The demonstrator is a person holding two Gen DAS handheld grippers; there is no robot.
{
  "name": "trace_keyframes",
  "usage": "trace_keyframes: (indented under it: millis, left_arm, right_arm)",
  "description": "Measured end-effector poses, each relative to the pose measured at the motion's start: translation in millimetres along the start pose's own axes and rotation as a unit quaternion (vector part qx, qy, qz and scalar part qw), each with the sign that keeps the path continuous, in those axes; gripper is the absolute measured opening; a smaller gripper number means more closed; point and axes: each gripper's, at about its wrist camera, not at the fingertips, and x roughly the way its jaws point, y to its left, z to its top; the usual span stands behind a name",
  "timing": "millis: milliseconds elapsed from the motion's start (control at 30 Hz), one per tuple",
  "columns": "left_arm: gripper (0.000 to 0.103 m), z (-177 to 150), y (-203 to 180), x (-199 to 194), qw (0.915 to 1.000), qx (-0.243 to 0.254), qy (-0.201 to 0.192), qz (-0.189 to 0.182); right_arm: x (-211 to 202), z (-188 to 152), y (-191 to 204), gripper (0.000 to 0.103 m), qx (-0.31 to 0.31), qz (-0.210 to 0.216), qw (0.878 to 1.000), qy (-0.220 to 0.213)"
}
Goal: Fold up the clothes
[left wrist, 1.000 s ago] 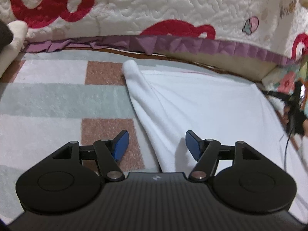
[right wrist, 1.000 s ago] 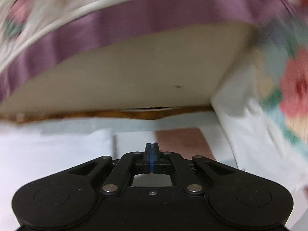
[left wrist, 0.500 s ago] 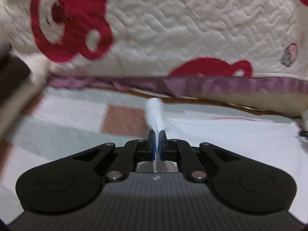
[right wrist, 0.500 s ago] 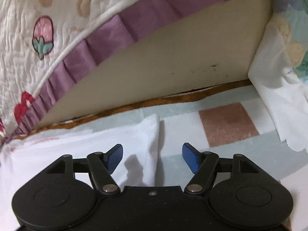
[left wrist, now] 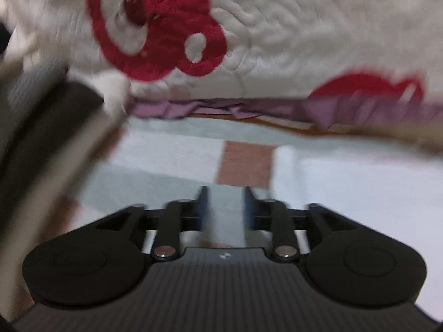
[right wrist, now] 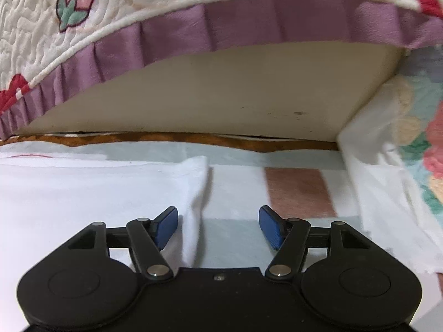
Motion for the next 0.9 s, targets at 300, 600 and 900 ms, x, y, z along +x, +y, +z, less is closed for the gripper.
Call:
trace_keyframes:
  millis: [300, 600, 900]
  left_arm:
    - [0.049, -24.2, 18.4, -60.7, 0.9996, 0.010, 0.025, -0.003]
    - [0.063, -62.1, 33.8, -142.2, 0.9965, 0.035, 0.073, -0.021]
    - [0.063, -124.6, 24.0, -150.1, 0.9858, 0.013, 0.115, -0.122]
  right_arm:
    - [-50.4, 11.0, 6.3, 0.070, -0.031, 0.006, 0.999, -0.019]
    - [-140.3, 19.4, 36.3, 0.081, -0.100, 0.078, 0.990, -0.061]
    - [-160.0, -59.9, 2.2, 0.086, -0.017, 0.130, 0.991, 0.017]
